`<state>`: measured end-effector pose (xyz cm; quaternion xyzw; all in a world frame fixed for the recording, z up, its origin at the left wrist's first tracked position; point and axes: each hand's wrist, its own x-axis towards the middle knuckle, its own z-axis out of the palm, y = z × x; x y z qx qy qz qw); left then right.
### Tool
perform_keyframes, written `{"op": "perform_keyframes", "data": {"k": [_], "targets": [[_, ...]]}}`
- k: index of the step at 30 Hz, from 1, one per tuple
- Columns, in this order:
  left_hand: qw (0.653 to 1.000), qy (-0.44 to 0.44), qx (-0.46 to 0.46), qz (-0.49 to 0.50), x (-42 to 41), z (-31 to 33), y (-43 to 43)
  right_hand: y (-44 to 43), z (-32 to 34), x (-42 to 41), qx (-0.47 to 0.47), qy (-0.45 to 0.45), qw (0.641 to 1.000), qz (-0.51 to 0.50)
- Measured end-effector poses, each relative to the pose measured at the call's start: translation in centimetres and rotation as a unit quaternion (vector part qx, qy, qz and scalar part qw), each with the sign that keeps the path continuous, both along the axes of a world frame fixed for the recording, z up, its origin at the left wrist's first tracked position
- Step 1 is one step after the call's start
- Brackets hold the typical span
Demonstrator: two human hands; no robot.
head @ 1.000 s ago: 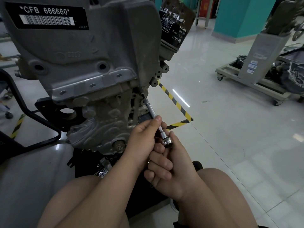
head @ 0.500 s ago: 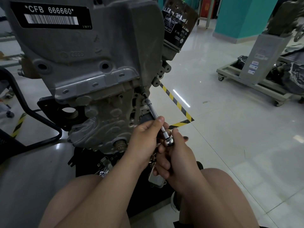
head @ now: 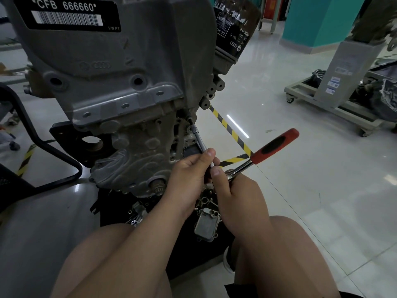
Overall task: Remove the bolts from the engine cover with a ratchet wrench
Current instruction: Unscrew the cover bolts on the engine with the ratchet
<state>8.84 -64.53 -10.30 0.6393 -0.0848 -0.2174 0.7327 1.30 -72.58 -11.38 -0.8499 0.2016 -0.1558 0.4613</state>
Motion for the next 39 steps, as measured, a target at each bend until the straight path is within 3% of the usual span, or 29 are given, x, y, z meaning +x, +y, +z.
{"op": "perform_keyframes", "data": {"k": [3, 6, 9, 12, 16, 18, 20, 22, 25, 33, 35, 39], "targets": [[1.000, -0.004, 0.003, -0.005, 0.0, 0.0, 0.0, 0.0, -0.8, 0.2, 0.036, -0.032, 0.999, -0.004], [1.000, -0.004, 0.000, -0.005, -0.1, 0.1, -0.2, 0.1, -0.8, 0.3, 0.227, -0.024, 0.974, 0.004], [1.000, -0.010, 0.010, 0.000, -0.2, 0.1, -0.4, 0.5, -0.1, 0.5, 0.464, 0.011, 0.886, 0.014], [1.000, 0.006, 0.005, 0.008, -0.2, 0.0, -0.7, 0.5, 0.3, 0.5, 0.614, 0.020, 0.788, 0.044], [1.000, 0.006, 0.005, 0.008, -0.3, 0.1, -0.9, 0.1, 0.9, 0.1, 0.757, 0.026, 0.645, 0.096], [1.000, 0.002, -0.003, 0.011, -0.4, 0.2, -0.9, 0.1, 1.1, 0.0, 0.789, 0.026, 0.604, 0.110], [1.000, -0.003, -0.003, 0.012, -0.4, 0.2, -0.7, 0.2, 1.1, 0.0, 0.801, 0.028, 0.587, 0.116], [1.000, -0.010, 0.000, 0.014, -0.5, 0.2, -0.5, 0.3, 1.0, 0.1, 0.796, 0.033, 0.594, 0.116], [1.000, -0.015, 0.003, 0.021, -0.4, 0.1, -0.4, 0.4, 1.0, 0.1, 0.766, 0.040, 0.632, 0.109], [1.000, -0.009, -0.010, 0.004, -0.4, 0.2, -0.4, 0.9, 0.7, 0.6, 0.619, 0.007, 0.785, 0.026], [1.000, -0.005, -0.020, -0.001, -0.4, 0.3, -0.4, 1.0, 0.6, 0.6, 0.553, 0.003, 0.833, 0.002], [1.000, -0.010, -0.022, 0.008, -0.2, 0.2, -0.5, 0.7, 0.2, 0.3, 0.307, -0.011, 0.951, -0.024]]}}
